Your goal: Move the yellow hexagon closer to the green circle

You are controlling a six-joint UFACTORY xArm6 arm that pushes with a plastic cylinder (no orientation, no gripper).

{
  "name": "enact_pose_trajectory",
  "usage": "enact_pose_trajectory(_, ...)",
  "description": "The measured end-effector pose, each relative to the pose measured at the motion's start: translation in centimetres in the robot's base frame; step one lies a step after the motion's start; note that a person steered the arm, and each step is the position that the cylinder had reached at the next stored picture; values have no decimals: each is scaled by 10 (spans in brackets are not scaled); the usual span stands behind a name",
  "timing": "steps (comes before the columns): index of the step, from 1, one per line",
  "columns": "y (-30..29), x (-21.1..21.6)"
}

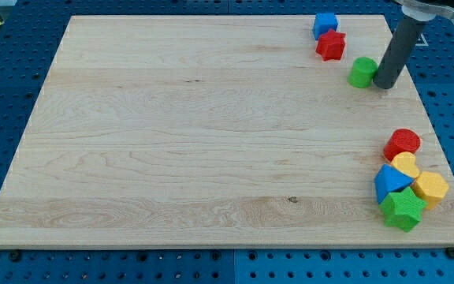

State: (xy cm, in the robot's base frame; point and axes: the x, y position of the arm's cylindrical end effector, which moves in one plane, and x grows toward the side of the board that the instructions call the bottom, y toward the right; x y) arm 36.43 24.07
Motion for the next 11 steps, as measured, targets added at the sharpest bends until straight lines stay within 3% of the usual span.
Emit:
enact_pose_trajectory(1, -12, -13)
enact_pose_trajectory(2, 2, 18)
enact_pose_trajectory(3, 47, 90)
enact_pose_trajectory(4, 93, 127)
enact_pose_trajectory(5, 104, 143)
enact_pose_trajectory(7, 103, 240)
enact_pose_trajectory(8, 93, 248)
enact_pose_trajectory(11, 13, 214)
